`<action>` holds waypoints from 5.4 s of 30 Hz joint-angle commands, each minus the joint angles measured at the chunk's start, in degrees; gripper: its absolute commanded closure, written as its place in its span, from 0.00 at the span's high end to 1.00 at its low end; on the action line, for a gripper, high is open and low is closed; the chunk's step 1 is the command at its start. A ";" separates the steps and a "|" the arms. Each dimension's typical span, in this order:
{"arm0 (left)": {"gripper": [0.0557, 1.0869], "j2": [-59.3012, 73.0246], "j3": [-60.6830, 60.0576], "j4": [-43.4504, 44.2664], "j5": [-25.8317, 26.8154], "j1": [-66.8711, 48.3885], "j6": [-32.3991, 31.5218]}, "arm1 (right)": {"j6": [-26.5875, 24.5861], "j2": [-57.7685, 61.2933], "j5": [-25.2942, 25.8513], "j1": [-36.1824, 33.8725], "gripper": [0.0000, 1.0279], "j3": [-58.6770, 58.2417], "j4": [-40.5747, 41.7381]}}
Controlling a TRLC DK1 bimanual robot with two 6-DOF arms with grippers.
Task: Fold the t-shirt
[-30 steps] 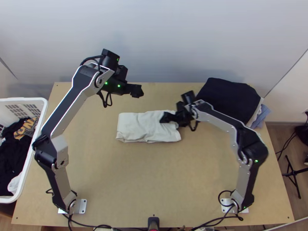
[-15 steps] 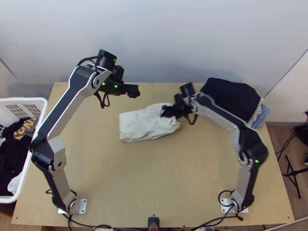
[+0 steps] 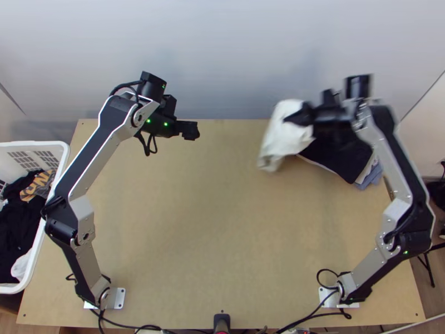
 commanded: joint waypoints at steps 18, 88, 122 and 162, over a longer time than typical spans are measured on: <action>0.96 0.62 -1.13 1.45 -2.47 1.70 -0.06 | 0.15 17.67 -3.86 -14.44 0.03 29.72 -2.52; 0.96 4.66 5.99 1.53 -2.47 1.79 2.32 | -27.80 6.78 62.67 -19.28 0.96 -38.04 67.88; 0.96 3.34 6.25 0.21 -2.55 2.23 3.46 | -31.40 -1.92 68.30 -14.09 0.96 -21.78 65.16; 0.96 0.35 5.20 4.35 -13.28 5.22 4.16 | -32.11 -3.16 69.27 -1.35 0.96 -22.66 56.81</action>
